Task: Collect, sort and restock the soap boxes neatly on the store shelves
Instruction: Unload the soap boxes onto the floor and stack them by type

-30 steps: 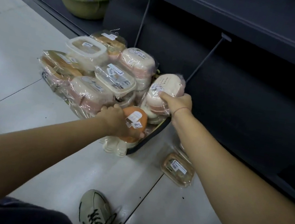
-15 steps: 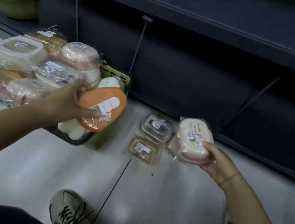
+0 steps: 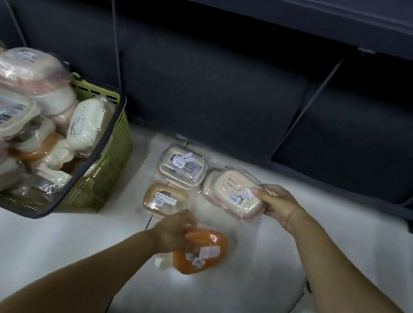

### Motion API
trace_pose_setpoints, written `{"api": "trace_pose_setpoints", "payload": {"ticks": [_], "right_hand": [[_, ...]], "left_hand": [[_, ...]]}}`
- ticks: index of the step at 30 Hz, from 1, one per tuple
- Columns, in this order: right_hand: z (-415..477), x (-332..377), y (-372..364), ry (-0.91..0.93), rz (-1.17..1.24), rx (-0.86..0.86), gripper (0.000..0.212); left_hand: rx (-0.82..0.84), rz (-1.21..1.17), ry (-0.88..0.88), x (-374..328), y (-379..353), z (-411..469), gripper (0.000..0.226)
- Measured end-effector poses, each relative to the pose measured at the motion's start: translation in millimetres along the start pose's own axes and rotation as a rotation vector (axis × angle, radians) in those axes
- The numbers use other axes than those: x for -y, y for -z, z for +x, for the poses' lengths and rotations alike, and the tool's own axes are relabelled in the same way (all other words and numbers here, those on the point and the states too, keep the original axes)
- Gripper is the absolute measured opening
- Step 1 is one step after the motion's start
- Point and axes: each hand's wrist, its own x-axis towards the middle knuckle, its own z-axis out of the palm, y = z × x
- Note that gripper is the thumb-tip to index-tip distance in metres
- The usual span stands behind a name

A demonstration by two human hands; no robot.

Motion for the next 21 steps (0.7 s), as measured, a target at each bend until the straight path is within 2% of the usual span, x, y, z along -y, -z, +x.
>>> {"api": "trace_pose_setpoints", "payload": {"ticks": [3,5,6,8,10,13,15,18,19,21], "right_hand": [[24.0,4.7,-14.1,-0.018,-0.007,0.061,0.019],[38.6,3.4,-22.5,-0.004,0.0,0.046,0.019],[43.6,2.8,-26.3,0.007,0.005,0.014,0.027],[50.2,-0.6,-32.6,-0.019,0.036,-0.052,0.062],[49.4,-4.8,-38.1,-0.08,0.06,-0.085,0.092],[47.4,-14.2,-44.9,-0.18,0.079,-0.133,0.105],[48.6,-20.4,-48.1,-0.215,0.102,-0.171,0.095],[55.3,-28.1,-50.0,-0.165,0.081,-0.175,0.046],[59.6,-31.4,-49.9,-0.124,0.065,-0.184,0.036],[63.2,-34.6,-50.8,-0.043,0.053,-0.218,0.032]], "left_hand": [[0.05,-0.046,0.086,21.3,-24.4,9.3,0.054],[0.057,-0.027,0.124,28.8,-33.8,9.7,0.058],[0.051,-0.023,0.124,29.5,-36.5,10.9,0.059],[0.03,0.027,0.127,28.9,-43.2,15.2,0.06],[-0.063,0.209,0.071,21.2,-50.2,15.3,0.066],[-0.194,0.376,-0.01,15.8,-67.0,10.4,0.09],[-0.214,0.46,-0.004,20.3,-81.7,4.1,0.099],[-0.209,0.593,0.044,27.2,-96.4,-5.4,0.099],[-0.202,0.589,0.059,27.6,-98.8,-6.9,0.097],[-0.172,0.558,0.06,28.9,-102.8,-5.6,0.095]]}}
